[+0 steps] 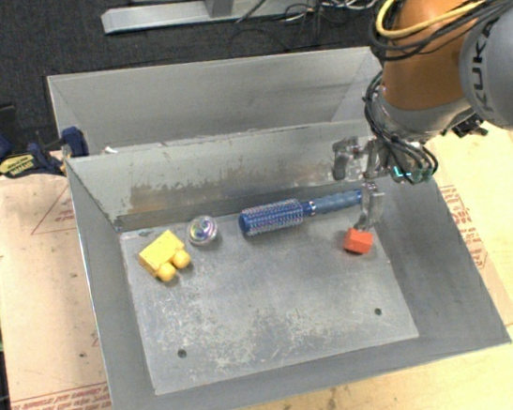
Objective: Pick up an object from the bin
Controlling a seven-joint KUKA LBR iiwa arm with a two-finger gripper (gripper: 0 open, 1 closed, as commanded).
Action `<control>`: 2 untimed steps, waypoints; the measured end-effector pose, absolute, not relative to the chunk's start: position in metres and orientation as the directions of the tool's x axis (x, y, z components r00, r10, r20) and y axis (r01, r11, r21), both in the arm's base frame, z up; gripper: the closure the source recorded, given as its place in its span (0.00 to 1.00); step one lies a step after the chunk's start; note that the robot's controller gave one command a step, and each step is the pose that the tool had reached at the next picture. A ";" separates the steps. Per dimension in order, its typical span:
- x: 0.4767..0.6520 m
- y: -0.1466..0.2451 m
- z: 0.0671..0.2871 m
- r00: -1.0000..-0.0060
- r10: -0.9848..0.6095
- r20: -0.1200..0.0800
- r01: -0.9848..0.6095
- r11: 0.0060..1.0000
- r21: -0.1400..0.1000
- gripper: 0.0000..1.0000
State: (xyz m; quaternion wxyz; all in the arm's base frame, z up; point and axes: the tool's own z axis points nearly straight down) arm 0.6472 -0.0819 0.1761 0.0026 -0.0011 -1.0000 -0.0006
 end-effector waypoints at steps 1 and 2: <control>0.650 -0.088 0.122 -0.999 -0.044 0.002 -0.044 0.999 0.001 0.00; 0.579 -0.072 0.257 -1.000 -0.025 -0.010 -0.025 1.000 0.000 0.00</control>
Offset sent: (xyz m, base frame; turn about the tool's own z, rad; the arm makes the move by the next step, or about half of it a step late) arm 0.0026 -0.0064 -0.0505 -0.0481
